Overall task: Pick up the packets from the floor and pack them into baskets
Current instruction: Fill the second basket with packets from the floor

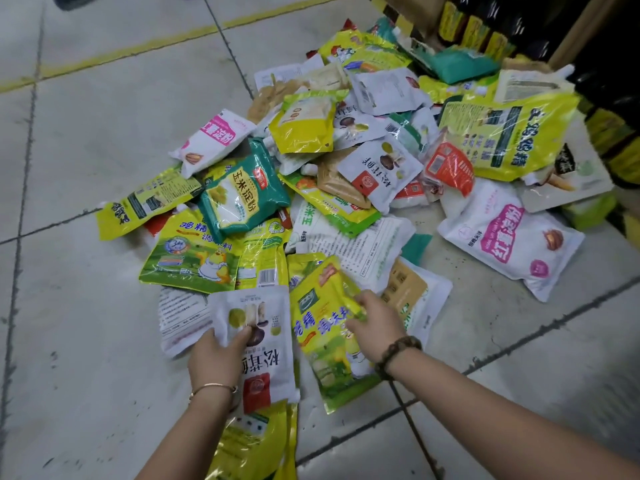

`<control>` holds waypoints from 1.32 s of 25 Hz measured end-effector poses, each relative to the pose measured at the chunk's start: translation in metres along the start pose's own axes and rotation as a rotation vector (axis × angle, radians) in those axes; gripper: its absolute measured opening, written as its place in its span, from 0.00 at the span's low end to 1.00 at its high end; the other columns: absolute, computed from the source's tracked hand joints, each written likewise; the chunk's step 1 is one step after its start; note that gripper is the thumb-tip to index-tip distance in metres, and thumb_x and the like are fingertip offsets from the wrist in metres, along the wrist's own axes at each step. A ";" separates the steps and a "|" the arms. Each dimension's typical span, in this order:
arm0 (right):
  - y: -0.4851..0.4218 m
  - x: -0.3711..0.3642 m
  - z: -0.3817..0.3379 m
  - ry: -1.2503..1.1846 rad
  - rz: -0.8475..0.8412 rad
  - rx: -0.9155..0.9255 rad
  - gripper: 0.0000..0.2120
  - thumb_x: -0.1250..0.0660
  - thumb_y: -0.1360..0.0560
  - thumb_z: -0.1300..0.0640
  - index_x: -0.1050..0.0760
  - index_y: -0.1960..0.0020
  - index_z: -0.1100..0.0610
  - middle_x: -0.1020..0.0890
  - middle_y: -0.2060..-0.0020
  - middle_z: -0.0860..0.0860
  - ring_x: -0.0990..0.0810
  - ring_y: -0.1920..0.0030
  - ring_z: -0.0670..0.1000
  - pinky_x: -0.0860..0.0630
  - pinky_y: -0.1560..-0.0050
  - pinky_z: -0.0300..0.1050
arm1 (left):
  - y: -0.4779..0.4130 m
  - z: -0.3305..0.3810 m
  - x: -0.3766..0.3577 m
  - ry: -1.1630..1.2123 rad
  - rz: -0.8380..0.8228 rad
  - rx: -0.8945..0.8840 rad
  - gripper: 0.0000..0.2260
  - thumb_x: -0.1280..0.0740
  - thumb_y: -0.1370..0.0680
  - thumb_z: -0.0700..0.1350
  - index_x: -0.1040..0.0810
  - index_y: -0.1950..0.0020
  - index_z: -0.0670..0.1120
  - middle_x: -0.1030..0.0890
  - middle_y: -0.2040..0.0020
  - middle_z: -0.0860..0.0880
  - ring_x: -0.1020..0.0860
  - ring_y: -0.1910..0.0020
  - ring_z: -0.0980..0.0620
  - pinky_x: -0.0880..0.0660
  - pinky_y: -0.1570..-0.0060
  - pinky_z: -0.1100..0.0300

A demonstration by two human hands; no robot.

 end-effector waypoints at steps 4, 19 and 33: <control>0.004 0.056 0.011 -0.464 0.182 -0.053 0.21 0.32 0.28 0.69 0.25 0.37 0.57 0.22 0.40 0.53 0.23 0.41 0.53 0.28 0.40 0.43 | 0.022 0.049 0.010 0.172 -0.012 -0.103 0.13 0.27 0.29 0.45 0.24 0.58 0.36 0.22 0.61 0.39 0.23 0.59 0.40 0.33 0.64 0.53; 0.173 0.338 -0.061 -0.787 0.972 -0.007 0.13 0.35 0.29 0.72 0.24 0.51 0.56 0.18 0.55 0.55 0.21 0.55 0.53 0.23 0.47 0.53 | 0.183 0.348 0.028 0.563 -0.405 -0.625 0.05 0.27 0.30 0.44 0.22 0.58 0.48 0.19 0.60 0.51 0.21 0.59 0.53 0.29 0.62 0.60; 0.401 0.423 0.188 -0.747 1.466 -0.585 0.16 0.34 0.32 0.75 0.22 0.47 0.62 0.21 0.58 0.54 0.21 0.64 0.45 0.26 0.61 0.36 | 0.493 0.394 -0.107 0.113 -1.033 -1.095 0.07 0.38 0.24 0.36 0.26 0.49 0.46 0.20 0.55 0.47 0.22 0.53 0.42 0.29 0.58 0.57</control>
Point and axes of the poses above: each hand's wrist, its own y-axis away from the middle knuckle, its own x-axis out of the back of the hand, z = x × y, the point moved 2 cm from there along -y, towards the middle knuckle
